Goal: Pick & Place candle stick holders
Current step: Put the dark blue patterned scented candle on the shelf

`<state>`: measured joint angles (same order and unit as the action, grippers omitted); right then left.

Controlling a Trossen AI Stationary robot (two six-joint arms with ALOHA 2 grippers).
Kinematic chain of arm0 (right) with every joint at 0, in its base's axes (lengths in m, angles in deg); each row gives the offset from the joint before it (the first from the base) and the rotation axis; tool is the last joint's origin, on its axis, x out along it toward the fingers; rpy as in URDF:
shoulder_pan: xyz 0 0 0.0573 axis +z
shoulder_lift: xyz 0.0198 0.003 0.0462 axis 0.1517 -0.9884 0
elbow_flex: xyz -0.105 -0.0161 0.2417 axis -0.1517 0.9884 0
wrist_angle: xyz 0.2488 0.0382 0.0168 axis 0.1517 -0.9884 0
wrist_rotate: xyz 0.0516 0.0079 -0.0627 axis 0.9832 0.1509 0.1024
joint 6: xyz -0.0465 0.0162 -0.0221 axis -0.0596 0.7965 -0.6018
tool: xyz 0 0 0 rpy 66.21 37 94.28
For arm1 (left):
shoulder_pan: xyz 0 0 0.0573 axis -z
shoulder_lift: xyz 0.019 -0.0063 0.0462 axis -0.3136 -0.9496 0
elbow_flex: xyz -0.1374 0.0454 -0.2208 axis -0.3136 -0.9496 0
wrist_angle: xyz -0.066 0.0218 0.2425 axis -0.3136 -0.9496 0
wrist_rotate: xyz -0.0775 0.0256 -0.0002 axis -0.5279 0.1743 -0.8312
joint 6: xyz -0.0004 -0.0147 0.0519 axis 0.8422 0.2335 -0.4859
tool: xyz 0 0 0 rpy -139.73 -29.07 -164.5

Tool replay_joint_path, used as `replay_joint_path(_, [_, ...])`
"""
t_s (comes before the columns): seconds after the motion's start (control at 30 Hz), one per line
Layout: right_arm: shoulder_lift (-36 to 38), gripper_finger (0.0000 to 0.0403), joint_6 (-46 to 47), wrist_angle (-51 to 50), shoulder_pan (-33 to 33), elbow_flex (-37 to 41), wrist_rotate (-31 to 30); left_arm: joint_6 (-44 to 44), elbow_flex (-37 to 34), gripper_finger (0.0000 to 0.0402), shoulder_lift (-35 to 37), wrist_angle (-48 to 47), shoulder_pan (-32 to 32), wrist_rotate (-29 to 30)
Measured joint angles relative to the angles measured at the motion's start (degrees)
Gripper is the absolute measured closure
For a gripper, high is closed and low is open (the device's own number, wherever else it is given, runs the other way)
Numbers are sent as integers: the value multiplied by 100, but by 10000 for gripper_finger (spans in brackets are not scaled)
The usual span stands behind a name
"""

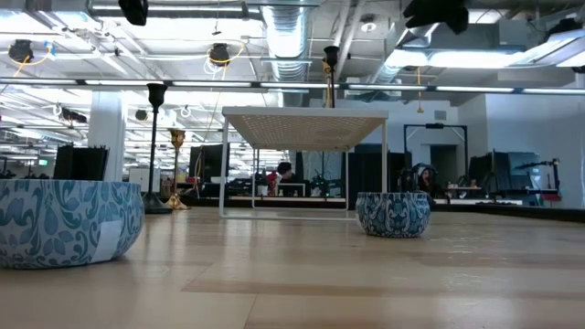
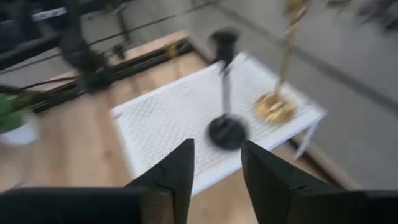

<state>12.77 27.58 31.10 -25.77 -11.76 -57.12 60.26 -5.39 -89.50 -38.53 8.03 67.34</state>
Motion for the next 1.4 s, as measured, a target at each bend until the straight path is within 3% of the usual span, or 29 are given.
replay_joint_path(0.2, [22, 315, 749, -529, 611, 0, 795, 181, 0, 396, 1, 1, -2, -390])
replay_joint_path(0.57, [-160, 337, 1429, -668, 1962, 2, 1349, 490, 0, 396, -131, 21, 0, -475])
replay_joint_path(0.83, [-349, 338, 1795, -667, 2805, 10, 1333, 502, 0, 396, -459, 235, 0, -460])
replay_joint_path(1.03, [-646, 338, 2036, -599, 3257, 2, 865, 1110, 0, 396, -694, 289, -2, -535])
replay_joint_path(1.4, [-1958, 338, 3787, -378, 3499, 0, 389, 1196, 0, 396, -934, 306, 0, -1146])
